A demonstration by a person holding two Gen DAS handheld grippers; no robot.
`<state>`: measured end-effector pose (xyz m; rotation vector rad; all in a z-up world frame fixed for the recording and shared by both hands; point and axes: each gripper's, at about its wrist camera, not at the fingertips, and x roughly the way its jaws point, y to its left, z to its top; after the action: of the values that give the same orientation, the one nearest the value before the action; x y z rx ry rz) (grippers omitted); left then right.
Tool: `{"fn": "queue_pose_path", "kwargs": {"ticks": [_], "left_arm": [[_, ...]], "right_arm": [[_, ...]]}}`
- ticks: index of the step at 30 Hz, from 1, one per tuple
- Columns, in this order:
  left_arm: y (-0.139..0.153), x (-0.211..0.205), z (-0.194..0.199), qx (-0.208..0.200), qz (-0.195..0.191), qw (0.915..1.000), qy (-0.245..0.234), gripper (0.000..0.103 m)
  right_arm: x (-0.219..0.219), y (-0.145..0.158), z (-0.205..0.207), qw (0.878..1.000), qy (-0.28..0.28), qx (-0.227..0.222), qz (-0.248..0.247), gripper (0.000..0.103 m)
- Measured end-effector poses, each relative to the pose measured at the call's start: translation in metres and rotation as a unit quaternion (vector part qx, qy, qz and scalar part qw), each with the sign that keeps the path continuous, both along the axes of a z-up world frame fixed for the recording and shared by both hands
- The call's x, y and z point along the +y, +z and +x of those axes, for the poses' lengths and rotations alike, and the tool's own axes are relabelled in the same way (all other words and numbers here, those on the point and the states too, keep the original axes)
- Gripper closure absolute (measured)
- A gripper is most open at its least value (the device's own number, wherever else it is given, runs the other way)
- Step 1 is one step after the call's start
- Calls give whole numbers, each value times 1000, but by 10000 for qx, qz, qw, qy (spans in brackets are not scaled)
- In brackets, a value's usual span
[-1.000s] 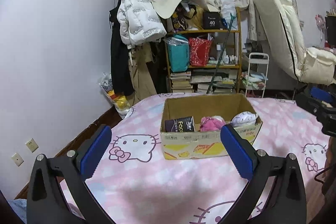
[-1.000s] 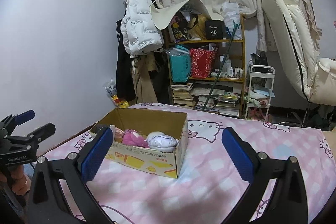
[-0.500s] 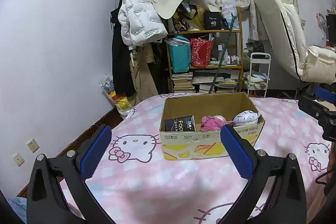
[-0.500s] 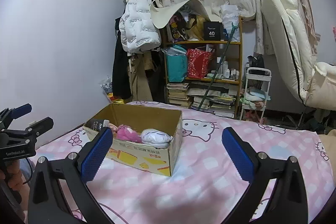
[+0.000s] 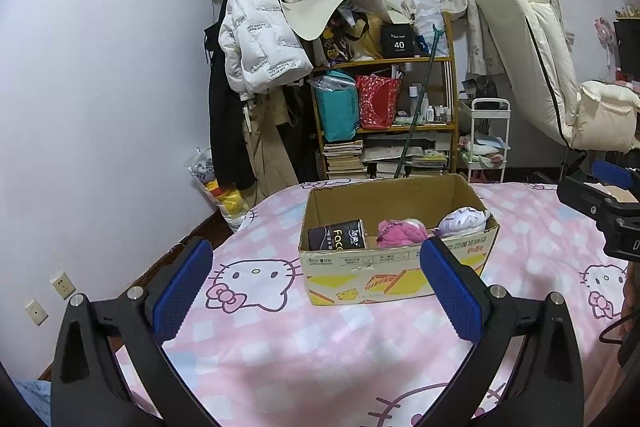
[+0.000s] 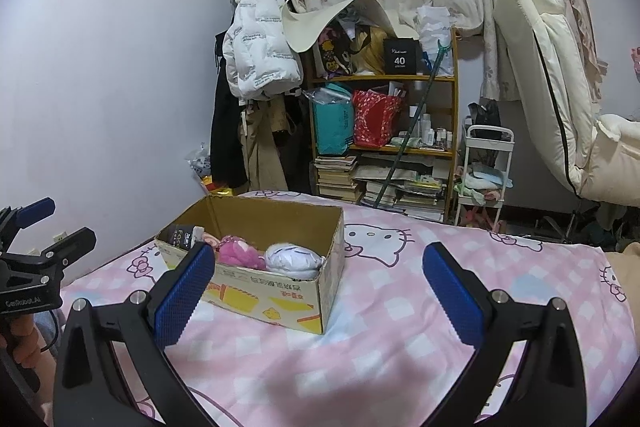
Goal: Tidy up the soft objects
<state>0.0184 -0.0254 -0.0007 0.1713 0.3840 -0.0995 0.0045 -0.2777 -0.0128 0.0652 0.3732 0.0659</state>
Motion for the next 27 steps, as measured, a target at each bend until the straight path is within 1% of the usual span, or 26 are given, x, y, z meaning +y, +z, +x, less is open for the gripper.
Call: {"fn": "queue_pose_path", "kwargs": {"ticks": [9,23,27], "left_arm": [[-1,3,4,47,-56,10000,40,1],[-3,8,12,184,-114,9995,213,1],[-4,8,12,190,-102,9996,192,1]], "right_arm": [[-3,-3,4,9999,-81,75,104,0],[-2,-4,6,9999,-80,55,104,0],[-3,-5,6,9999,-73,59,106,0]]}}
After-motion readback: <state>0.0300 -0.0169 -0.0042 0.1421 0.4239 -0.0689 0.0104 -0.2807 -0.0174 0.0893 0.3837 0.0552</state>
